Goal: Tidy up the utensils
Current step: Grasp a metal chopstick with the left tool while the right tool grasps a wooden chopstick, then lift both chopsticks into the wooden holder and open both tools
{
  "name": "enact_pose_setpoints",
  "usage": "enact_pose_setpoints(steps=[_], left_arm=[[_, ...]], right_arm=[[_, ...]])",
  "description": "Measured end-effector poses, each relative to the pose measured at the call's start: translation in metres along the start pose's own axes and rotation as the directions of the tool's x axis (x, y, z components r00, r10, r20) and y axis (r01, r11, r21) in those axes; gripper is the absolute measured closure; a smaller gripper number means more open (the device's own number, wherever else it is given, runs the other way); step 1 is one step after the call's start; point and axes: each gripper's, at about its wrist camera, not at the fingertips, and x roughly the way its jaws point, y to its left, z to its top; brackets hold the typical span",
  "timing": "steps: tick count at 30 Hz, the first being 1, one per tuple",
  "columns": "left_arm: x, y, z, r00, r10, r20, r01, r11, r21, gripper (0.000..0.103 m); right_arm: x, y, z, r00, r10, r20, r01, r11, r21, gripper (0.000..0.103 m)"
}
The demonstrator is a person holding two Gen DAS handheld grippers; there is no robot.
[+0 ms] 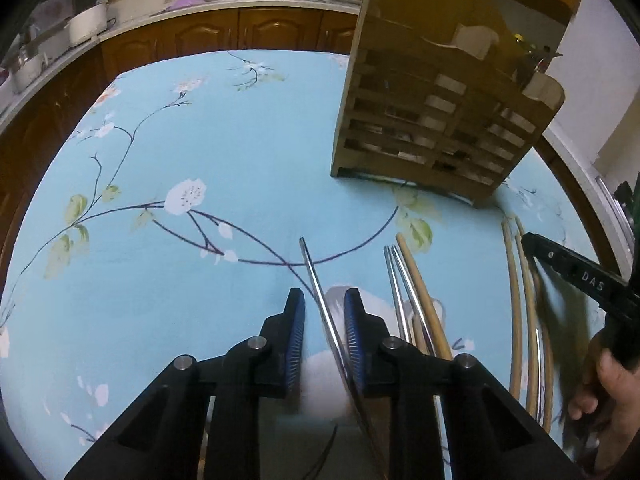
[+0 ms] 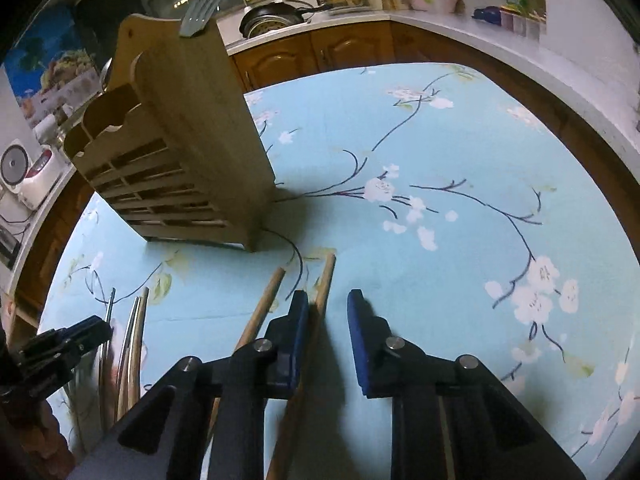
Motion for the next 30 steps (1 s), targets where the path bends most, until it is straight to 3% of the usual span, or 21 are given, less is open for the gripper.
enact_pose_setpoints(steps=[3,5,6,12,17,30], left_arm=[[0.005,-0.005,0.002,1.0,0.026,0.008,-0.026,0.999,0.024,0.096],[0.008,-0.009,0.003,1.0,0.029,0.01,-0.03,0.999,0.042,0.097],[0.009,-0.01,0.004,0.999,0.032,0.012,-0.033,0.998,0.05,0.098],[-0.003,-0.004,0.0,1.0,0.0,0.028,-0.001,0.999,0.037,0.1],[-0.039,0.006,-0.007,0.995,-0.053,0.088,0.053,0.999,-0.003,0.1],[-0.167,0.027,-0.042,0.937,-0.174,0.302,0.193,0.981,-0.033,0.1]], right_arm=[[0.0,0.006,-0.001,0.999,-0.038,0.011,0.038,0.998,-0.043,0.086],[-0.002,0.006,-0.002,0.999,-0.041,0.014,0.042,0.998,-0.051,0.096],[-0.002,0.005,-0.002,0.999,-0.037,0.012,0.038,0.998,-0.046,0.096],[-0.023,0.003,-0.005,0.998,0.04,0.038,-0.04,0.999,0.006,0.098],[-0.06,0.01,-0.008,0.989,0.11,0.1,-0.112,0.994,0.009,0.098],[-0.157,0.035,-0.007,0.937,0.226,0.268,-0.219,0.974,-0.056,0.098]])
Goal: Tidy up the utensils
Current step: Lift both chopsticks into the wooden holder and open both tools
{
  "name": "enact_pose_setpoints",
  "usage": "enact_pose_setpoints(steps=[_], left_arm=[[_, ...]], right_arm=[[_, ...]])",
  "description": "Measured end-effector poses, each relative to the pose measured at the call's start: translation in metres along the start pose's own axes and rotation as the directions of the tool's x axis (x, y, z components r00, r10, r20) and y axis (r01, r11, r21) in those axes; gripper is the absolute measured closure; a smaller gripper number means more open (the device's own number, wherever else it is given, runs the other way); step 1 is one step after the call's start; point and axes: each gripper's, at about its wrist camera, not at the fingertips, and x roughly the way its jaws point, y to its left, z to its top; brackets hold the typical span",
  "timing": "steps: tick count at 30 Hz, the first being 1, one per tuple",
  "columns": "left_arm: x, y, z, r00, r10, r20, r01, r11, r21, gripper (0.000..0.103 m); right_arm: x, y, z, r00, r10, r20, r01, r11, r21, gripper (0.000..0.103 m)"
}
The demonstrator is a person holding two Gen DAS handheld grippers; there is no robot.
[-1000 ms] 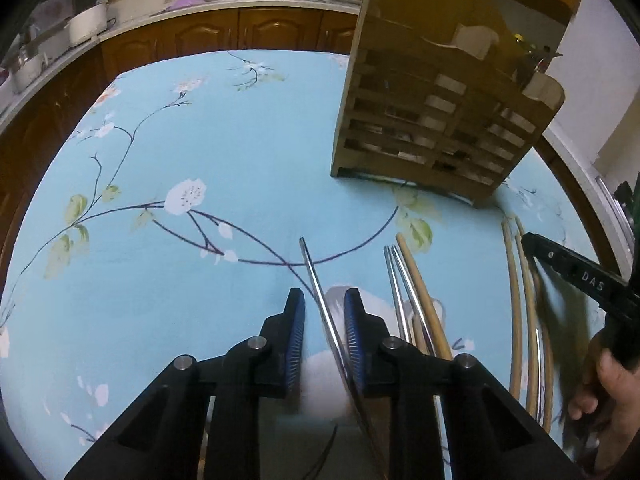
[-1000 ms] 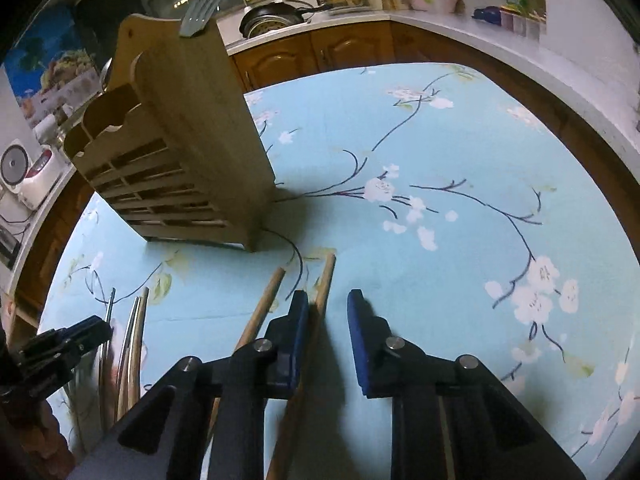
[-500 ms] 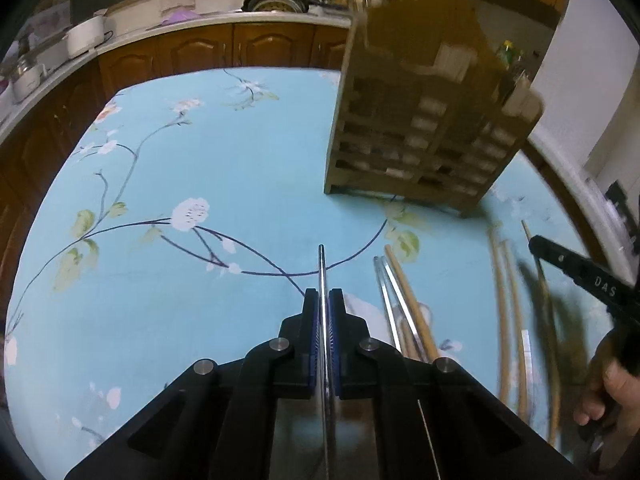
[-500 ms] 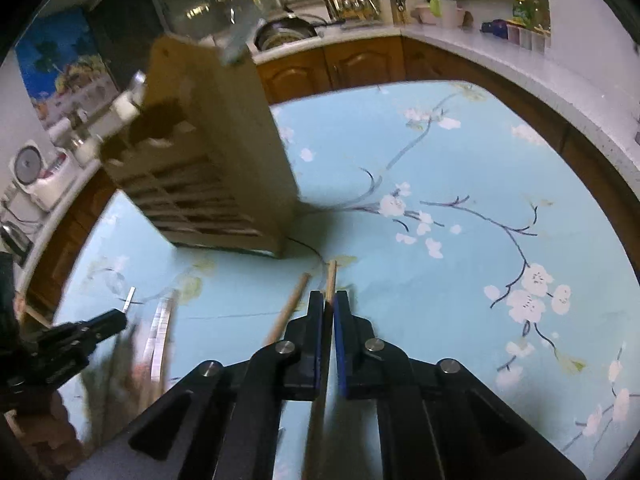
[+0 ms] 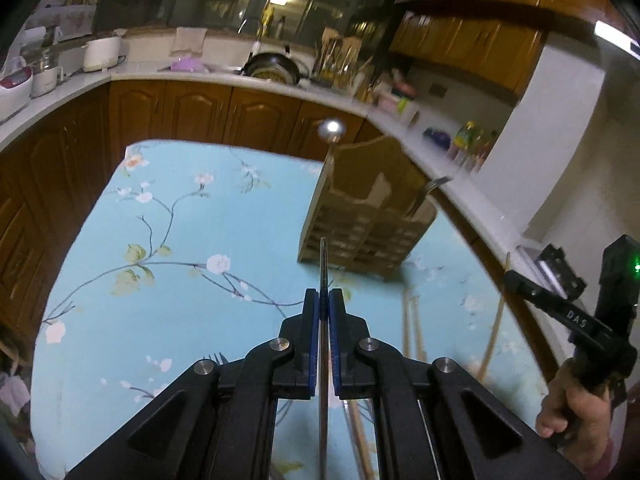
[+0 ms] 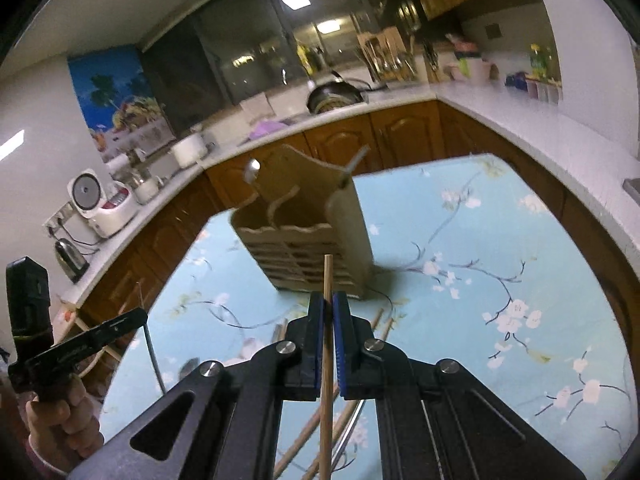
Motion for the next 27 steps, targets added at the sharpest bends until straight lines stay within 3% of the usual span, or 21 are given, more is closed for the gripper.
enact_pose_setpoints(steps=[6,12,27], left_arm=[[-0.039,0.001,-0.008,0.999,-0.027,0.046,0.027,0.999,0.018,0.1],[-0.051,-0.001,-0.007,0.997,-0.04,0.073,0.039,0.999,0.021,0.1],[-0.046,-0.004,0.015,0.991,-0.04,0.129,0.036,0.999,0.033,0.1]], right_arm=[[-0.022,0.012,0.007,0.999,0.022,0.05,-0.021,0.999,-0.025,0.098],[-0.041,0.019,0.017,0.994,0.029,0.103,-0.025,0.999,-0.041,0.098],[-0.04,0.015,0.04,0.986,0.03,0.165,-0.025,0.999,-0.035,0.098]])
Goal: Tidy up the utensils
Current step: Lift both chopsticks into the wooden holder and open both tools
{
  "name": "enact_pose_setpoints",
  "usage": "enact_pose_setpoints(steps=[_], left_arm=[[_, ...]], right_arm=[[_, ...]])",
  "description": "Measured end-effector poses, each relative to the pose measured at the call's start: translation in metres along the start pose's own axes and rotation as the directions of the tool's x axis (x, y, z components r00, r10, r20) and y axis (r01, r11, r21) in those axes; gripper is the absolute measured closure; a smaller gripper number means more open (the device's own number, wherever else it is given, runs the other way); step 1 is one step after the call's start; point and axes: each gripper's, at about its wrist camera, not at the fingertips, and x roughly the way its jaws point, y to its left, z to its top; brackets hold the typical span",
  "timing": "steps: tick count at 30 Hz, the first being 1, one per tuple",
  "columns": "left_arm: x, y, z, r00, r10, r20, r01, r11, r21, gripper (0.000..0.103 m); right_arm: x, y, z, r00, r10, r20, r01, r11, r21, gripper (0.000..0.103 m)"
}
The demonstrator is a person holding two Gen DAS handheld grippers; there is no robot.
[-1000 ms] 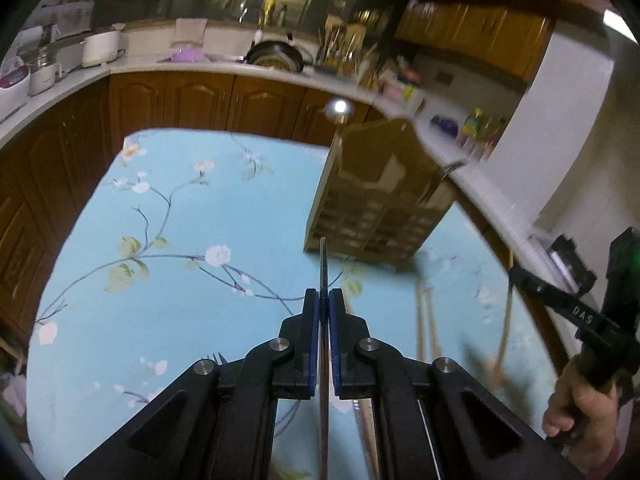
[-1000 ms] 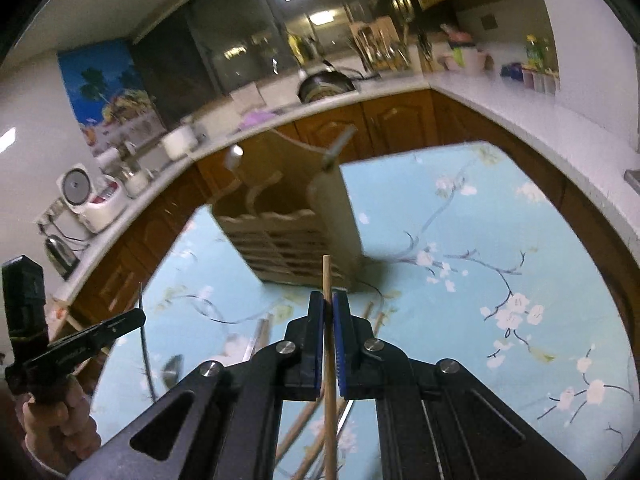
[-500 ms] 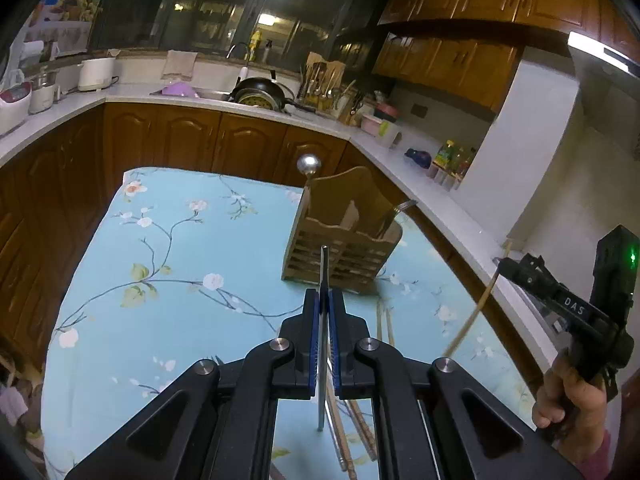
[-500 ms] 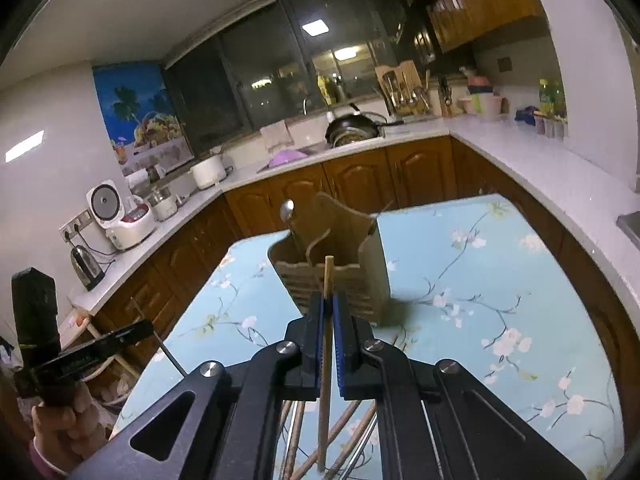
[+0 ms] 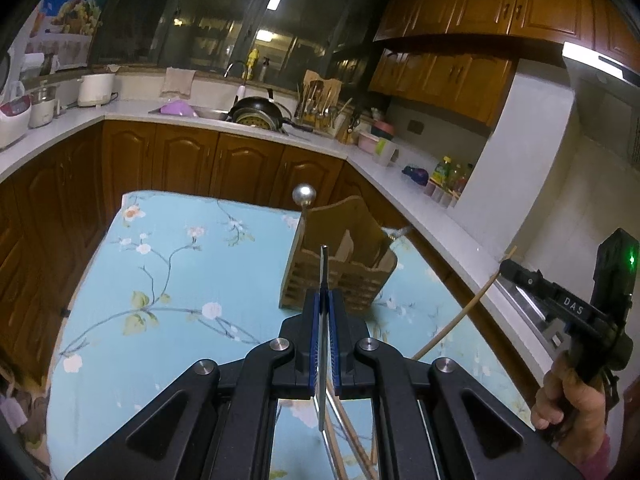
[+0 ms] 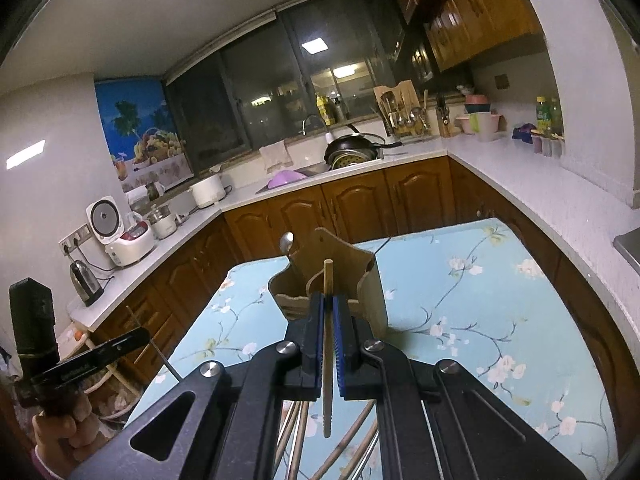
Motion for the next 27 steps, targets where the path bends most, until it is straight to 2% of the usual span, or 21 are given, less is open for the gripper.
enact_pose_setpoints(steps=[8,16,21,27], left_arm=[[0.014,-0.002,0.025,0.998,-0.006,0.064,0.005,1.0,0.016,0.1],[0.043,-0.007,0.065,0.986,-0.008,0.164,-0.001,0.999,0.051,0.1],[0.071,-0.007,0.087,0.973,0.001,0.232,-0.016,0.998,0.061,0.1],[0.127,-0.002,0.081,0.968,0.024,0.25,-0.033,0.999,0.034,0.1]], right_arm=[[0.003,-0.003,0.025,0.998,-0.006,0.066,0.006,1.0,0.008,0.098],[0.018,-0.007,0.07,0.987,-0.016,0.157,0.013,1.0,0.018,0.098],[0.035,-0.01,0.095,0.979,-0.031,0.2,0.027,0.999,0.023,0.098],[0.064,-0.016,0.1,0.975,-0.066,0.213,0.064,0.998,0.018,0.098]])
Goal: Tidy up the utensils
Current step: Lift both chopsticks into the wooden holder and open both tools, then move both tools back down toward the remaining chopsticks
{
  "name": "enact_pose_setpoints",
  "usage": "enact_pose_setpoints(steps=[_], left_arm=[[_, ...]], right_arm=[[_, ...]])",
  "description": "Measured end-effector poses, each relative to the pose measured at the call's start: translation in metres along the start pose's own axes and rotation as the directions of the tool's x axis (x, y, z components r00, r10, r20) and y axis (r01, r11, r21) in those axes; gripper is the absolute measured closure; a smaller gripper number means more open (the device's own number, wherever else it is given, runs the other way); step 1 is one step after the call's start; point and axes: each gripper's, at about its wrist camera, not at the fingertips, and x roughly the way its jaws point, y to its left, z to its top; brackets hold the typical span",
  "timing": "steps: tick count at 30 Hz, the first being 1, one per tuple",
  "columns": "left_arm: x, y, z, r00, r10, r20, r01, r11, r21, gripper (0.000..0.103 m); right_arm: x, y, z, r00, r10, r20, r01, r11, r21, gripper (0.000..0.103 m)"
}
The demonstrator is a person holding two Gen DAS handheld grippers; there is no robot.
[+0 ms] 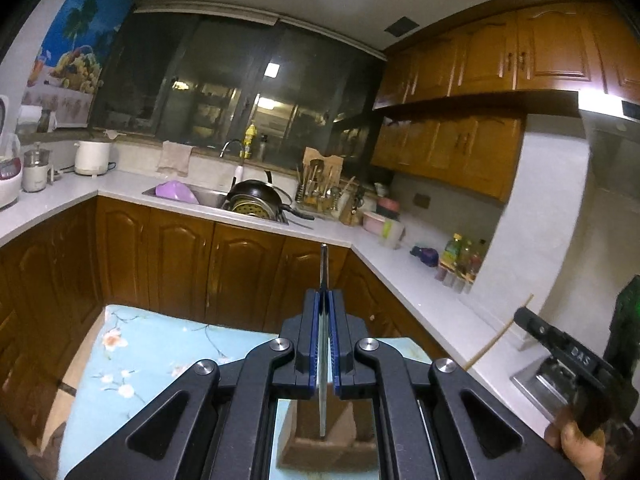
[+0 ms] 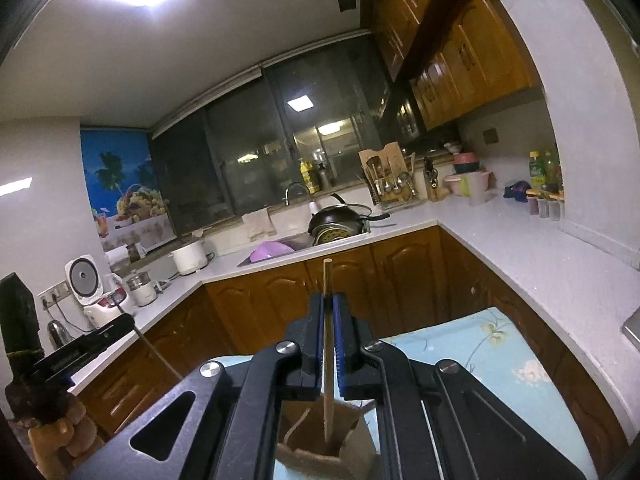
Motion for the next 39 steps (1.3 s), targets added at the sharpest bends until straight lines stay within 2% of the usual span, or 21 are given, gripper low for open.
enact_pose_setpoints(steps=[6,14,18,19,25,30,31,33,34,35,36,37,38,39], left_arm=[[0.059,-0.001,-0.035,0.998,0.04,-0.049,-0.04,0.999,-0.006,0.1],[0.1,-0.005,-0.068,0.992,0.063,-0.108,-0.064,0.998,-0.005,0.1],[0.113,-0.001,-0.07,0.986,0.064,-0.157,-0.067,0.998,-0.018,0.1],[0.113,0.002,-0.059,0.985,0.064,-0.163,-0.068,0.997,-0.023,0.099],[0.104,0.01,-0.04,0.984,0.061,-0.169,-0.066,0.997,-0.027,0.099],[0.104,0.01,-0.037,0.983,0.064,-0.172,-0.068,0.997,-0.02,0.098],[0.103,0.01,-0.037,0.982,0.063,-0.176,-0.068,0.997,-0.02,0.098],[0.1,0.013,-0.039,0.979,0.057,-0.194,-0.063,0.998,-0.023,0.097],[0.099,0.015,-0.039,0.976,0.056,-0.21,-0.063,0.998,-0.026,0.095],[0.096,0.017,-0.038,0.974,0.054,-0.218,-0.062,0.998,-0.03,0.088],[0.092,0.017,-0.037,0.975,0.056,-0.216,-0.065,0.997,-0.033,0.078],[0.085,0.017,-0.038,0.977,0.061,-0.207,-0.07,0.997,-0.036,0.073],[0.08,0.018,-0.036,0.978,0.063,-0.2,-0.072,0.997,-0.04,0.065],[0.076,0.018,-0.035,0.979,0.064,-0.195,-0.074,0.996,-0.041,0.061]], right_arm=[[0.027,-0.008,-0.029,0.999,-0.015,-0.038,0.015,1.0,0.009,0.098],[0.049,-0.022,-0.067,0.994,-0.032,-0.104,0.036,0.999,0.032,0.098],[0.053,-0.024,-0.074,0.992,-0.023,-0.121,0.027,0.999,0.036,0.099],[0.052,-0.022,-0.074,0.992,-0.031,-0.122,0.034,0.999,0.025,0.099],[0.054,-0.021,-0.071,0.99,-0.035,-0.14,0.038,0.999,0.023,0.098],[0.055,-0.021,-0.07,0.988,-0.038,-0.147,0.042,0.999,0.025,0.098],[0.057,-0.022,-0.071,0.987,-0.035,-0.156,0.041,0.999,0.031,0.094],[0.058,-0.024,-0.072,0.986,-0.022,-0.166,0.031,0.998,0.05,0.092],[0.057,-0.026,-0.072,0.986,-0.016,-0.168,0.027,0.998,0.06,0.086],[0.055,-0.027,-0.073,0.986,-0.006,-0.166,0.018,0.997,0.072,0.071],[0.053,-0.027,-0.072,0.987,0.002,-0.161,0.012,0.997,0.08,0.061],[0.048,-0.028,-0.072,0.989,0.01,-0.149,0.003,0.996,0.089,0.045],[0.043,-0.028,-0.071,0.991,0.015,-0.137,-0.002,0.996,0.094,0.037],[0.038,-0.028,-0.071,0.992,0.015,-0.129,-0.003,0.995,0.095,0.034]])
